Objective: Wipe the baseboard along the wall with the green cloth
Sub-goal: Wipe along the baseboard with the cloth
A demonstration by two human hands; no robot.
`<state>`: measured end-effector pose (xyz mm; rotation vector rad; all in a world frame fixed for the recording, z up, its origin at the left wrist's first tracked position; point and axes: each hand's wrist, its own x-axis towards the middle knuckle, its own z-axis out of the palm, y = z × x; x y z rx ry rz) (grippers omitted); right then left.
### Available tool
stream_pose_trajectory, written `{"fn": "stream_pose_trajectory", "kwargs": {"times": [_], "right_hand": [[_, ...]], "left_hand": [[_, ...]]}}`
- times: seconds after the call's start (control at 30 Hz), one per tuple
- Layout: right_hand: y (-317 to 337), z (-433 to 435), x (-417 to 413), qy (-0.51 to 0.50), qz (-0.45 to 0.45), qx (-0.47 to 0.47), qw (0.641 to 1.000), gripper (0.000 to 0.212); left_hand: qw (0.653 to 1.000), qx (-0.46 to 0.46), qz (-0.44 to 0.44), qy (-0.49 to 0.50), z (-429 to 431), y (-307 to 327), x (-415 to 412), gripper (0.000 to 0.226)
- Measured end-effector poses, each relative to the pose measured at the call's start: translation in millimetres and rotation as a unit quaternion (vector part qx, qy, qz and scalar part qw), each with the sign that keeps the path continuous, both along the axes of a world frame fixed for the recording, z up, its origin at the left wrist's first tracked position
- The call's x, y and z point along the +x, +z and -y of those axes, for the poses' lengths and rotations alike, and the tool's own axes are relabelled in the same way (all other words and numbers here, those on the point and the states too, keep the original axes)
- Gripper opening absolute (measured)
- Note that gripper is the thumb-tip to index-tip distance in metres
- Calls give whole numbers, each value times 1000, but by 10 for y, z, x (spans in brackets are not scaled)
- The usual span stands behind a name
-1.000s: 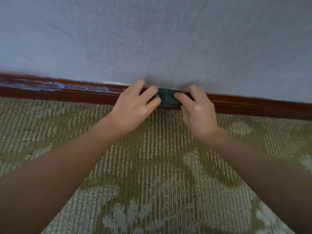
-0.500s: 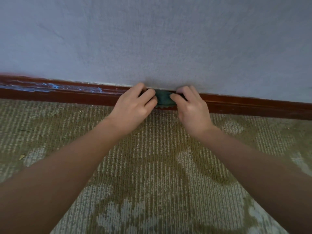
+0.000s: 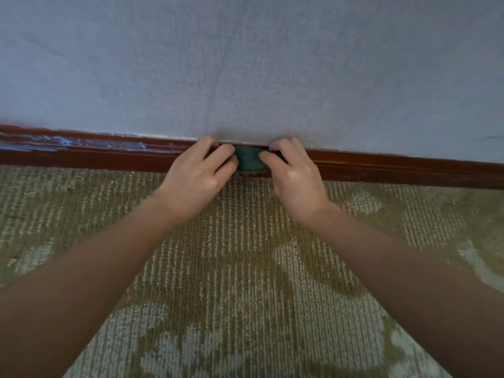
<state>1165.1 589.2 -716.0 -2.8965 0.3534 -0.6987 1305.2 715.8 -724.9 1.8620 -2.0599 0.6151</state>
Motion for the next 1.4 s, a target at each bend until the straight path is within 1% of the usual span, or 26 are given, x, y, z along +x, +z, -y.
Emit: {"fn": "stream_pose_trajectory", "kwargs": {"times": [0.13, 0.2, 0.3, 0.5, 0.67, 0.8, 1.1, 1.4], "right_hand": [[-20, -117, 99, -9, 14, 22, 1000, 35], [-2, -122, 101, -2, 6, 25, 1000, 36], [47, -96, 78, 6, -9, 17, 1000, 35], [3, -111, 93, 8, 9, 18, 1000, 33], [-18, -120, 112, -5, 22, 16, 1000, 32], [-27, -130, 116, -5, 20, 22, 1000, 29], [1, -148, 120, -9, 18, 33, 999, 31], [-1, -205, 149, -35, 37, 48, 998, 32]], "left_hand": [[1000, 26, -1, -12, -100, 0, 115, 27], [1000, 11, -1, -4, -95, -22, 104, 25], [1000, -6, -7, 10, -65, -44, 56, 30], [1000, -13, 28, -4, -81, -36, 108, 20], [1000, -15, 2, 14, -91, -66, 91, 12], [1000, -20, -5, 12, -101, -74, 101, 15], [999, -26, -32, 16, -97, -96, 82, 17], [1000, -4, -25, 11, -109, -54, 105, 24]]}}
